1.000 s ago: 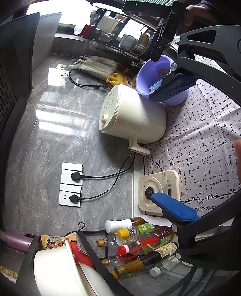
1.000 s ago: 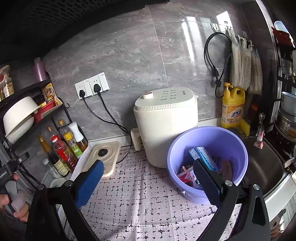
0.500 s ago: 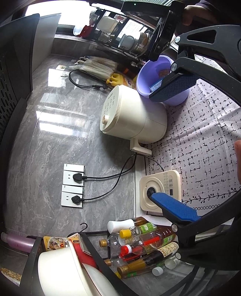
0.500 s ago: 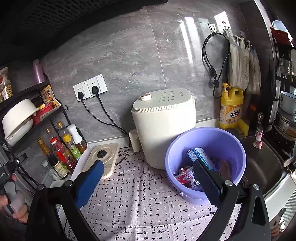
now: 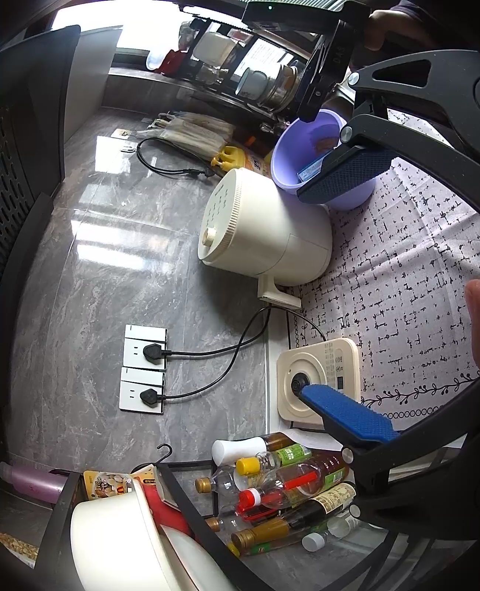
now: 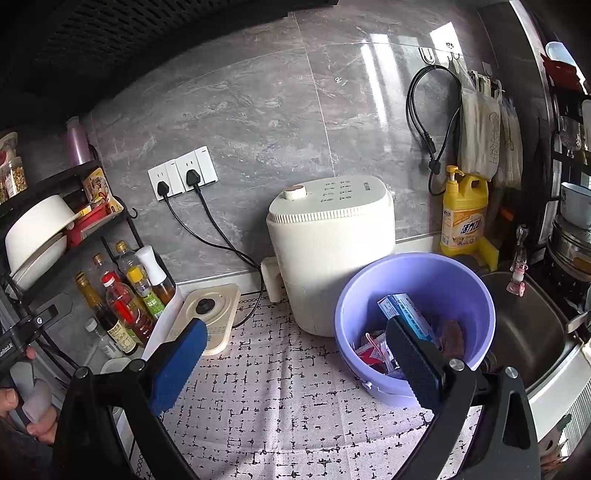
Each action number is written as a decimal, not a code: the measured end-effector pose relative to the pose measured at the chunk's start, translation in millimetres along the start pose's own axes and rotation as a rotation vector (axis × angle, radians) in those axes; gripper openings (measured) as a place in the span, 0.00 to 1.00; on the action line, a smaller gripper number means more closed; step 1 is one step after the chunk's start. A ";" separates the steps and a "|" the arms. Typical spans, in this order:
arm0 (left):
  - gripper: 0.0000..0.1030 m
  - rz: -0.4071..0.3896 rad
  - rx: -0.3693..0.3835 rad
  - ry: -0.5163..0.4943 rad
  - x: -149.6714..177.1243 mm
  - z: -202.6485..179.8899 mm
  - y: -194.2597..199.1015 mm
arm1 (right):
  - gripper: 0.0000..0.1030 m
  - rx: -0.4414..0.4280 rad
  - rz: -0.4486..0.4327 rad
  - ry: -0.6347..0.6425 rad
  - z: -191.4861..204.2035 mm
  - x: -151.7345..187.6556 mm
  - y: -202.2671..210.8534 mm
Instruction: Collect trash
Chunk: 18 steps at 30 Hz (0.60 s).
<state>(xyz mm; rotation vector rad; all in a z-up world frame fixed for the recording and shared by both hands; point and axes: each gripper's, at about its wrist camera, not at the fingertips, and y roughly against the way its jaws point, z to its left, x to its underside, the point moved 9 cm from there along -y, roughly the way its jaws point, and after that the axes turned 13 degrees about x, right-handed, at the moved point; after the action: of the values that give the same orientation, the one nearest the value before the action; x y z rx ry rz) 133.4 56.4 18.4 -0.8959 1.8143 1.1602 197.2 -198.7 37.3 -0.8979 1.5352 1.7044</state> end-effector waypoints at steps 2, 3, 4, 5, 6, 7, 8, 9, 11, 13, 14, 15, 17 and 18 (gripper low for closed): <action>0.94 0.004 0.005 -0.003 -0.4 -0.5 -0.8 | 0.92 0.003 0.002 -0.005 -0.8 0.1 0.4; 0.94 0.007 0.009 -0.006 -0.7 -1.0 -1.6 | 0.92 0.005 0.002 -0.007 -1.7 0.9 1.1; 0.94 0.010 0.013 -0.010 -0.9 -1.6 -3.0 | 0.92 0.009 0.002 -0.008 -2.8 1.3 1.5; 0.94 0.012 0.015 -0.013 -0.8 -2.0 -4.5 | 0.92 0.014 0.002 -0.009 -3.9 1.8 1.6; 0.94 0.014 0.017 -0.014 -0.2 -2.3 -5.9 | 0.92 0.018 0.003 -0.012 -5.4 2.5 1.4; 0.94 0.016 0.023 -0.013 0.4 -2.4 -8.0 | 0.92 0.021 0.005 -0.017 -7.5 3.7 1.6; 0.94 0.015 0.024 -0.012 1.3 -2.9 -9.1 | 0.92 0.026 0.006 -0.018 -9.0 4.7 1.6; 0.94 0.013 0.038 -0.018 2.0 -5.3 -10.3 | 0.92 0.031 0.008 -0.017 -10.7 5.8 1.6; 0.94 0.014 0.050 -0.042 1.8 -12.4 -12.4 | 0.92 0.040 0.014 -0.022 -14.8 8.0 2.2; 0.94 0.021 0.055 -0.056 0.2 -16.5 -16.2 | 0.92 0.057 0.014 -0.030 -20.3 8.1 3.5; 0.94 0.028 0.059 -0.058 -0.6 -17.1 -19.4 | 0.92 0.068 0.012 -0.035 -23.3 7.8 4.3; 0.94 0.035 0.067 -0.056 -0.7 -16.9 -22.9 | 0.92 0.076 0.012 -0.041 -26.5 7.7 5.2; 0.94 0.043 0.079 -0.046 -0.4 -15.4 -30.0 | 0.92 0.095 0.013 -0.044 -31.2 8.5 7.2; 0.94 0.045 0.088 -0.042 0.6 -15.2 -33.3 | 0.92 0.104 0.015 -0.040 -33.3 9.1 7.9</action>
<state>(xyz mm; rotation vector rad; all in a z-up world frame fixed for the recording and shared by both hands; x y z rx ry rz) 158.3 31.1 9.6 -0.7788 1.8447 1.1097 187.5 -232.3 31.5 -0.7961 1.5917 1.6278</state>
